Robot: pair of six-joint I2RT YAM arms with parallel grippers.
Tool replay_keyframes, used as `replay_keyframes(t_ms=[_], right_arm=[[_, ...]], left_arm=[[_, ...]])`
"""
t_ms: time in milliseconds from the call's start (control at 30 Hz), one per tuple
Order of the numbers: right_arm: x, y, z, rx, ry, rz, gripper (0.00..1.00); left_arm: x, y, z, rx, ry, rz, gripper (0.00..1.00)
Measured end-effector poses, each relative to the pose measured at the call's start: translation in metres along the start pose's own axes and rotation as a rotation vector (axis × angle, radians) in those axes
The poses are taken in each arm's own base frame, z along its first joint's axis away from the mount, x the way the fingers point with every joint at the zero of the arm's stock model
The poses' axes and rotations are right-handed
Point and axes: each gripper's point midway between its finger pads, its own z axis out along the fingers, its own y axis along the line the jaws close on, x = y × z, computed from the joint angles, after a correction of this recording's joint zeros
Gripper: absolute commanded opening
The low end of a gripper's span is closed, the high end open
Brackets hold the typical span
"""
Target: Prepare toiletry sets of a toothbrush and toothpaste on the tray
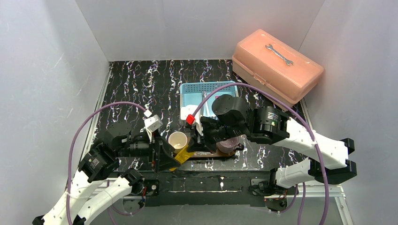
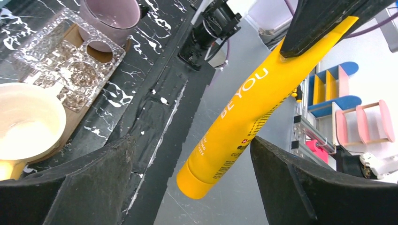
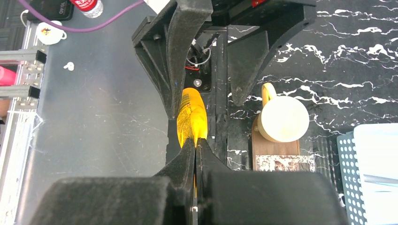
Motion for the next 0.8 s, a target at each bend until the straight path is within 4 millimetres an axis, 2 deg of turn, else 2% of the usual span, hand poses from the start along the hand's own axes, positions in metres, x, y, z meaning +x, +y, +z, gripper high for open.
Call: replay_keyframes(t_ms=[233, 333, 433, 533, 600, 667, 767, 800], right_arm=[[0.002, -0.009, 0.006, 0.052, 0.003, 0.053, 0.01], [0.000, -0.011, 0.009, 0.063, -0.005, 0.073, 0.01], [-0.002, -0.013, 0.011, 0.069, -0.013, 0.086, 0.01], [-0.004, -0.015, 0.013, 0.079, -0.020, 0.096, 0.01], [-0.005, -0.017, 0.013, 0.092, -0.022, 0.099, 0.01], [-0.004, -0.018, 0.014, 0.096, -0.020, 0.107, 0.01], [-0.004, -0.017, 0.015, 0.094, -0.019, 0.120, 0.01], [-0.004, -0.017, 0.015, 0.094, -0.018, 0.122, 0.01]], left_arm=[[-0.006, 0.006, 0.004, -0.024, -0.013, 0.001, 0.88], [-0.009, 0.003, 0.005, -0.006, -0.025, 0.007, 0.78], [-0.012, -0.002, 0.008, 0.032, -0.034, 0.015, 0.61], [-0.012, -0.007, 0.010, 0.074, -0.030, 0.019, 0.34], [-0.011, -0.011, 0.010, 0.103, -0.024, 0.025, 0.23], [-0.010, -0.015, 0.010, 0.131, -0.020, 0.038, 0.25], [-0.009, -0.019, 0.009, 0.154, -0.019, 0.056, 0.46], [-0.009, -0.019, 0.008, 0.155, -0.020, 0.058, 0.59]])
